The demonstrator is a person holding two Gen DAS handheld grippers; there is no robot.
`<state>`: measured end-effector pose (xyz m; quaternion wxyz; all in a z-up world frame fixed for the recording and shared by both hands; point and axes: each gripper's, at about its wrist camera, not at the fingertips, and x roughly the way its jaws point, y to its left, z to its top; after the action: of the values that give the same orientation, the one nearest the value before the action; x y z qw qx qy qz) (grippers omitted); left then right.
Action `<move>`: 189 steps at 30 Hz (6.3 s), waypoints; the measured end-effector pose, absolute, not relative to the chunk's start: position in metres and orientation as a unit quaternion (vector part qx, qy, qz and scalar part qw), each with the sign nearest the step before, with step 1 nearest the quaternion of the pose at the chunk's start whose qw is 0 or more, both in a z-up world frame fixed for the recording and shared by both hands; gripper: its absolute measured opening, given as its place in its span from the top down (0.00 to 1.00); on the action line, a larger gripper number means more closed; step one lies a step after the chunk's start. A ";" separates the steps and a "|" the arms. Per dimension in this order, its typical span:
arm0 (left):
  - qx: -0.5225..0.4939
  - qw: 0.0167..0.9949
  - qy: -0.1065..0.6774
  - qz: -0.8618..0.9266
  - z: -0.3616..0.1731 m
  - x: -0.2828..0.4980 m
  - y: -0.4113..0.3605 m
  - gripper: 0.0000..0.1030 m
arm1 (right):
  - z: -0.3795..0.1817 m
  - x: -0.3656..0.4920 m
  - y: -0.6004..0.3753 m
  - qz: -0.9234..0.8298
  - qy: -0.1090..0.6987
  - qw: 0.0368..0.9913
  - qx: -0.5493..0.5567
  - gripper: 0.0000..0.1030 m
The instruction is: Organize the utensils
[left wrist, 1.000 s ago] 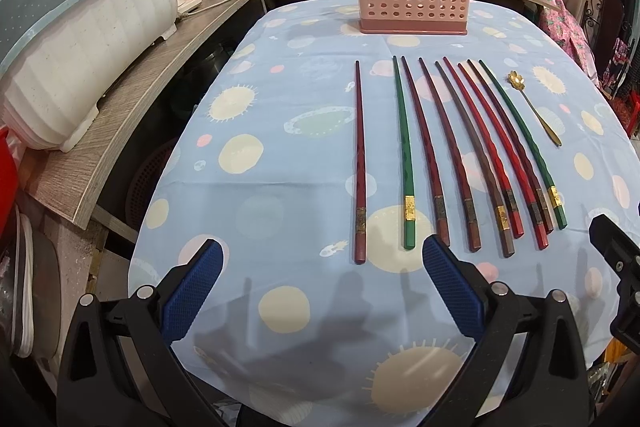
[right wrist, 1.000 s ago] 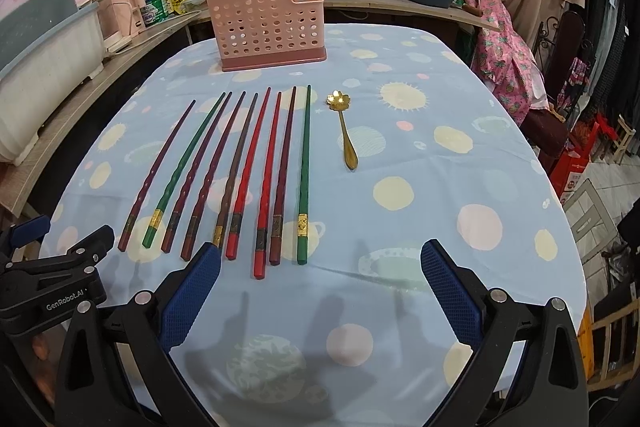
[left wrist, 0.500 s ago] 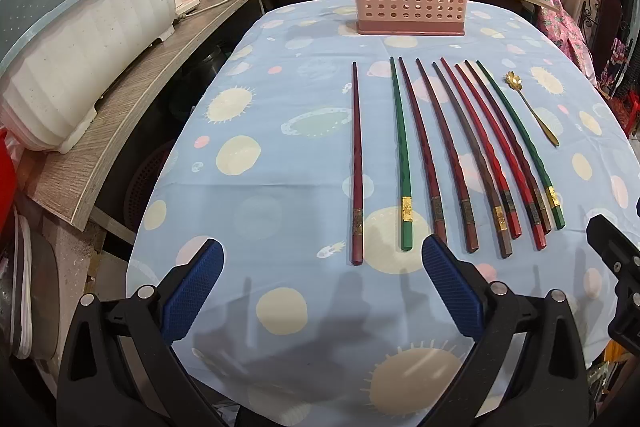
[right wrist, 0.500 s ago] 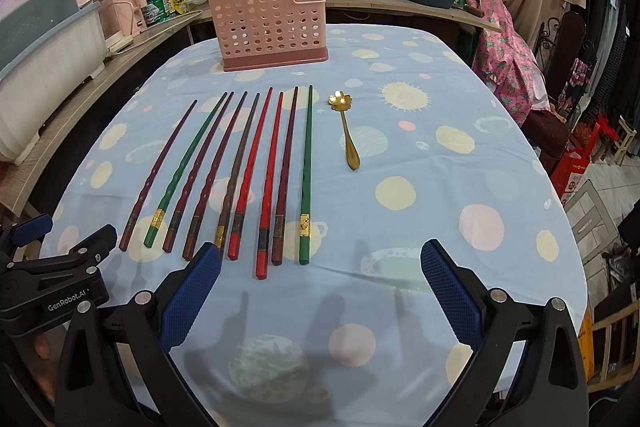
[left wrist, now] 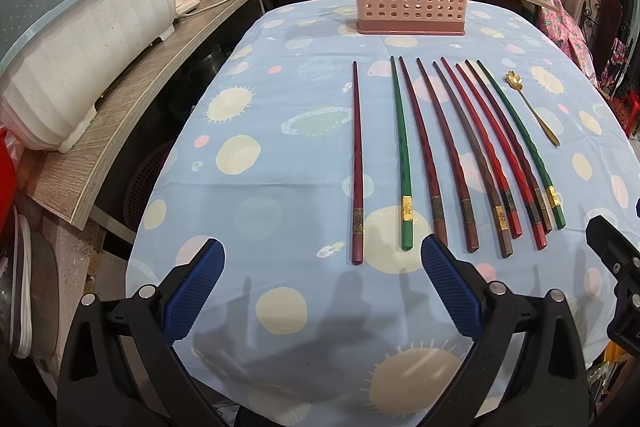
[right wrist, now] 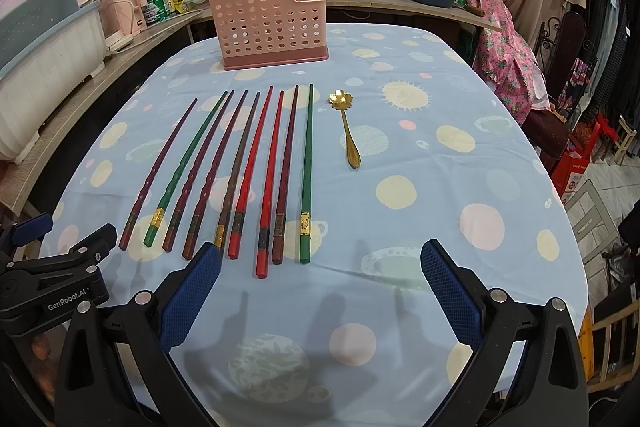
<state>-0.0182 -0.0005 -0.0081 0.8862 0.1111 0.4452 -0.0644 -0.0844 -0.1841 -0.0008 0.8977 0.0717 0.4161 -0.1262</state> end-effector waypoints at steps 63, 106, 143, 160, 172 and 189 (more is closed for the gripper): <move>0.060 0.849 0.516 -0.094 -0.048 0.036 0.012 0.45 | -0.017 -0.026 -0.241 -0.161 0.421 0.888 0.091 0.16; 0.005 0.888 0.444 -0.122 0.047 0.081 0.020 0.93 | 0.017 0.035 -0.276 -0.118 0.413 0.893 0.135 0.90; 0.027 0.949 0.309 -0.050 0.153 0.173 0.044 0.93 | 0.072 0.095 -0.292 -0.095 0.353 0.921 0.135 0.98; 0.034 0.940 0.328 -0.084 0.140 0.142 0.044 0.93 | 0.055 0.083 -0.273 -0.087 0.372 0.916 0.126 0.98; 0.060 0.948 0.301 -0.087 0.169 0.147 0.016 0.93 | 0.069 0.098 -0.282 -0.072 0.354 0.925 0.117 0.98; 0.042 0.943 0.326 -0.052 0.152 0.095 0.039 0.93 | 0.063 0.070 -0.272 -0.037 0.358 0.927 0.108 0.98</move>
<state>0.0949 0.0390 0.1521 0.9429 0.0420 0.3262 -0.0524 0.0705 -0.2719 0.0632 0.9265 0.1083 0.3585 -0.0365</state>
